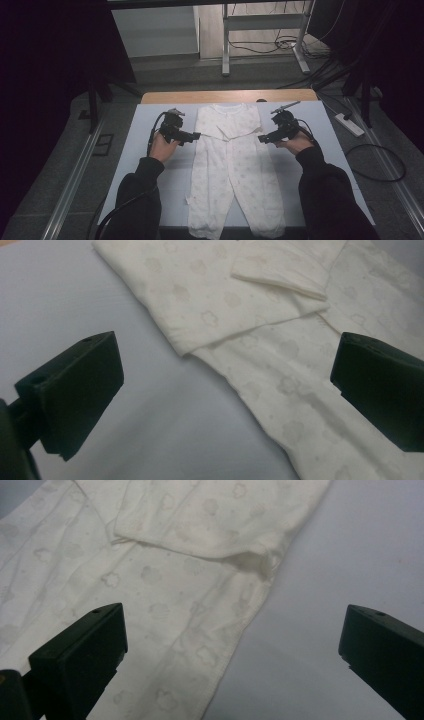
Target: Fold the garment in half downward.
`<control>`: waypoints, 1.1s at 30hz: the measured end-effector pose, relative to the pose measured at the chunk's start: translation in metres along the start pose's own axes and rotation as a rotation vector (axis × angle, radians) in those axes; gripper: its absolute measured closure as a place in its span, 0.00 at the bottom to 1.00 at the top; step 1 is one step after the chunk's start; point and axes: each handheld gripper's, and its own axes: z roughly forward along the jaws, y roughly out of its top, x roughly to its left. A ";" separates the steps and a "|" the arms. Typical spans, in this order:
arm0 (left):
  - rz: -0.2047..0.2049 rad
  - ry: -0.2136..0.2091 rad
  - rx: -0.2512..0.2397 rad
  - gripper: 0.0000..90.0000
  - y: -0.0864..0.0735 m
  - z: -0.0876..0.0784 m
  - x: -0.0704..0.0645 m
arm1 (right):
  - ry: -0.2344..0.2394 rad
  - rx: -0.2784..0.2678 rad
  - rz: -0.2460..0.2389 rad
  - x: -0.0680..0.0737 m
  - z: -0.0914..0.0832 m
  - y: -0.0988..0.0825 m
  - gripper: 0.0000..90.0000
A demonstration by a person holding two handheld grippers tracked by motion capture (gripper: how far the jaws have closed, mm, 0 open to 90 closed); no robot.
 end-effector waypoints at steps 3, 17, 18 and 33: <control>0.008 0.007 0.007 0.00 0.003 0.003 0.001 | -0.004 -0.008 0.005 -0.003 0.002 0.004 0.00; 0.015 0.025 0.025 0.01 0.017 0.017 0.008 | -0.025 0.015 0.016 -0.017 0.018 0.020 0.00; 0.014 0.022 0.024 0.00 0.018 0.018 0.009 | -0.024 0.016 0.016 -0.018 0.019 0.021 0.00; 0.002 0.037 0.039 0.00 0.033 0.036 0.016 | -0.033 0.005 0.020 -0.029 0.037 0.037 0.00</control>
